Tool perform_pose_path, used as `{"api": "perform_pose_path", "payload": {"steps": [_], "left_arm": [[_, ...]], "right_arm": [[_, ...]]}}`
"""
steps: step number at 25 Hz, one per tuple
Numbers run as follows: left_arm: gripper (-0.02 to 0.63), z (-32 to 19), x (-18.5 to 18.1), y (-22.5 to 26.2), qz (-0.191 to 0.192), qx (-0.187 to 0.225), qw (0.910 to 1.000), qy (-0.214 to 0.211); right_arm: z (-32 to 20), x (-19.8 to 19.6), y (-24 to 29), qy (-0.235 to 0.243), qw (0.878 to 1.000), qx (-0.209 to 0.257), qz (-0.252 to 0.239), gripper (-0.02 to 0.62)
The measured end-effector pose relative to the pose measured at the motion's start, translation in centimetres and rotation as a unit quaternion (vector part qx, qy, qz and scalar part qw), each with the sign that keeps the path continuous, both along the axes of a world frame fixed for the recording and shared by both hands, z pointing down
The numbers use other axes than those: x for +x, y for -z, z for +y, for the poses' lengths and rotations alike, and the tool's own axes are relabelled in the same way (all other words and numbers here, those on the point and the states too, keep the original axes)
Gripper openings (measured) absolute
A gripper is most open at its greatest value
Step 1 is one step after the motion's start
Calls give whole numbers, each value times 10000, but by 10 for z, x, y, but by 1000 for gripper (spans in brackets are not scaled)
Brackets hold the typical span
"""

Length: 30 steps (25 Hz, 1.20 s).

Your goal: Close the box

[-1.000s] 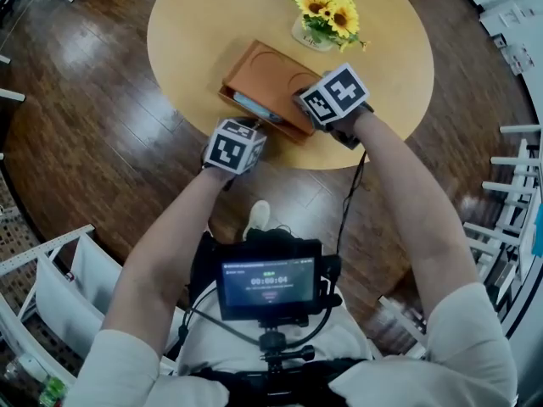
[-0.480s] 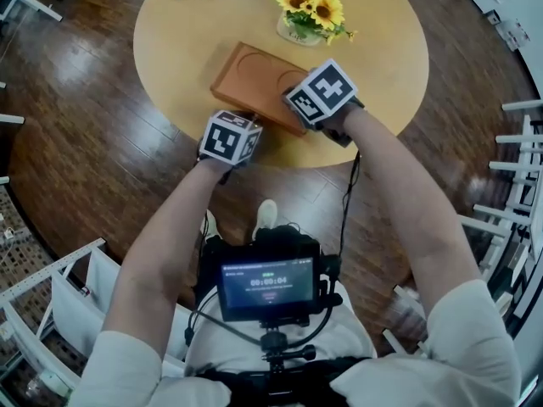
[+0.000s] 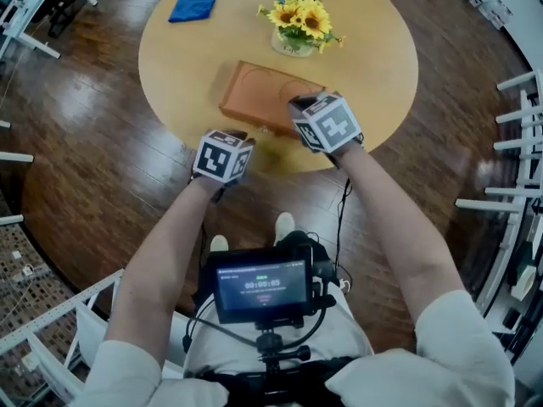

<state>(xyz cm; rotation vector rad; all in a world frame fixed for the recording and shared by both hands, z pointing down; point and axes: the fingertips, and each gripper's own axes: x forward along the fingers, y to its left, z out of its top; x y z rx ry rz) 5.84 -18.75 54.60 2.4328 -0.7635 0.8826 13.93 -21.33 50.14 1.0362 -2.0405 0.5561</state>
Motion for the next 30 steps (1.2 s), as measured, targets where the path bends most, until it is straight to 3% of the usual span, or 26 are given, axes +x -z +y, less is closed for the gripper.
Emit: {"api": "perform_pose_path", "payload": {"steps": [1,2,4,7,10,14,20,30], "left_arm": [[74,3,-10,6,34,43,10000,-39],[74,7,-19,12,86,56,9999,-45],[74,19,-39,25,227,1,9997,21],[74,46,-77,42,316,-104,9994,27],[74,75,-121,56,151,-3,9997,-198],[74,101,-171,67,133,99,9992,-354],[74,126,-218,76,183,136,9982,-548],[74,151,-238,80,292,141,9975,-631]], "right_arm": [[9,0,8,-279,9991,164,-268,5],[22,1,12,-530,9969,218,-536,46],[58,4,13,-999,9908,153,-904,70],[121,0,9,-1767,9780,153,-1102,91],[181,-17,6,-2506,9596,175,-1266,91],[244,-47,6,-3167,9399,191,-1262,91],[300,-90,12,-3671,9236,354,-1043,89],[334,-121,26,-3638,9272,341,-827,87]]}}
